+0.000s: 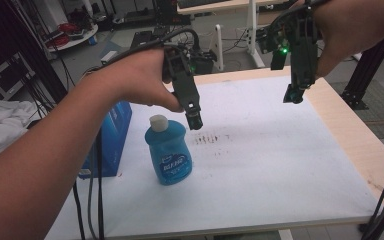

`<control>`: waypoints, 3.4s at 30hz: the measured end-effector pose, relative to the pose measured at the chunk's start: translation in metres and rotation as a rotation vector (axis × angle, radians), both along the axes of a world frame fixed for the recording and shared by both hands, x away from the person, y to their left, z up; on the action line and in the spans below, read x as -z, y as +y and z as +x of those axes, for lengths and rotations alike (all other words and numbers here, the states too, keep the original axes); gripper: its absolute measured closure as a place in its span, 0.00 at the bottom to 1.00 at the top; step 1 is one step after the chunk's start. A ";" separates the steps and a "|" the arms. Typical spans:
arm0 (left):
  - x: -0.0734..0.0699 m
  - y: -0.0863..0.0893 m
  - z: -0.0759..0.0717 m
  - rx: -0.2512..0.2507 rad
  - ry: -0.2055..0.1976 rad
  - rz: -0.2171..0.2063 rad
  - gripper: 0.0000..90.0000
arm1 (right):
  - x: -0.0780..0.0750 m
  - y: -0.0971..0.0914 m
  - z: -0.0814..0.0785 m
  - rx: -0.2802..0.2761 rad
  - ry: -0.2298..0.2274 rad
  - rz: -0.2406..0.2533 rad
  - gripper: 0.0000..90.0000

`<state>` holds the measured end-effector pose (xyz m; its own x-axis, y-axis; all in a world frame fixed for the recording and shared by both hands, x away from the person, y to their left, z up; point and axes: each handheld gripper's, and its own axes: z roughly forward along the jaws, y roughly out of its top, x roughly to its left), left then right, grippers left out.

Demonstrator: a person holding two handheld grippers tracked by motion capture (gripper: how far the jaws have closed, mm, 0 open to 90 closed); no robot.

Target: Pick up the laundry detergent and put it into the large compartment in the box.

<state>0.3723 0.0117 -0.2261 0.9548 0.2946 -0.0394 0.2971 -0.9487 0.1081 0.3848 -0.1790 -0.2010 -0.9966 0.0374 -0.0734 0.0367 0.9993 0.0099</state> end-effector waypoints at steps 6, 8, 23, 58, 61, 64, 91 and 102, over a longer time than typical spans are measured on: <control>-0.008 0.014 -0.005 -0.031 -0.008 0.006 0.02 | 0.000 0.002 0.000 -0.007 -0.006 0.000 0.02; -0.010 0.019 -0.006 -0.037 -0.005 0.002 0.02 | 0.001 0.003 -0.001 -0.006 -0.007 -0.004 0.02; -0.002 0.045 -0.015 -0.103 0.005 -0.015 0.02 | 0.000 0.010 -0.002 -0.018 -0.017 0.002 0.02; 0.061 0.046 -0.011 -0.110 0.025 0.008 0.02 | 0.009 0.017 -0.001 -0.024 -0.003 -0.019 0.02; 0.063 0.046 -0.011 -0.112 0.020 0.018 0.02 | 0.009 0.017 0.000 -0.026 -0.003 -0.017 0.02; 0.064 0.045 -0.010 -0.111 0.021 0.020 0.02 | 0.009 0.017 0.000 -0.027 -0.003 -0.020 0.02; 0.068 0.043 -0.010 -0.097 0.014 0.045 0.13 | 0.011 0.019 0.001 -0.023 0.001 -0.021 0.02; 0.069 0.042 -0.009 -0.094 0.015 0.051 0.18 | 0.012 0.021 0.002 -0.026 0.004 -0.024 0.02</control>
<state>0.3628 0.0540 -0.2956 0.9221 0.3853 -0.0357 0.3867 -0.9205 0.0553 0.3867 -0.1580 -0.2129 -0.9975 0.0097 -0.0703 0.0107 0.9998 -0.0138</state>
